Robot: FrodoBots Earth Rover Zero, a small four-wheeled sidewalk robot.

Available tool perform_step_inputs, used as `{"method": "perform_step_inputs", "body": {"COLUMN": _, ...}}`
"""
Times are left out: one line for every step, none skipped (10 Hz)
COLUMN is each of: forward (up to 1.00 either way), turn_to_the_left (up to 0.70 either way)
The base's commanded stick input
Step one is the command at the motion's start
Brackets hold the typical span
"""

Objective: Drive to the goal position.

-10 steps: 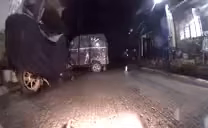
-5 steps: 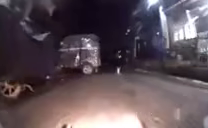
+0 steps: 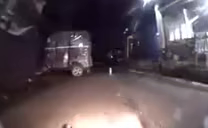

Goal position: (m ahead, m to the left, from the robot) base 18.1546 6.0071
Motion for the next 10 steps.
{"method": "perform_step_inputs", "body": {"forward": 0.00, "turn_to_the_left": 0.00}}
{"method": "perform_step_inputs", "body": {"forward": 0.00, "turn_to_the_left": 0.00}}
{"method": "perform_step_inputs", "body": {"forward": 0.00, "turn_to_the_left": 0.00}}
{"method": "perform_step_inputs", "body": {"forward": 0.00, "turn_to_the_left": 0.00}}
{"method": "perform_step_inputs", "body": {"forward": 0.00, "turn_to_the_left": 0.00}}
{"method": "perform_step_inputs", "body": {"forward": 0.00, "turn_to_the_left": 0.00}}
{"method": "perform_step_inputs", "body": {"forward": 0.00, "turn_to_the_left": 0.00}}
{"method": "perform_step_inputs", "body": {"forward": 0.21, "turn_to_the_left": 0.00}}
{"method": "perform_step_inputs", "body": {"forward": 0.71, "turn_to_the_left": 0.00}}
{"method": "perform_step_inputs", "body": {"forward": 1.00, "turn_to_the_left": -0.05}}
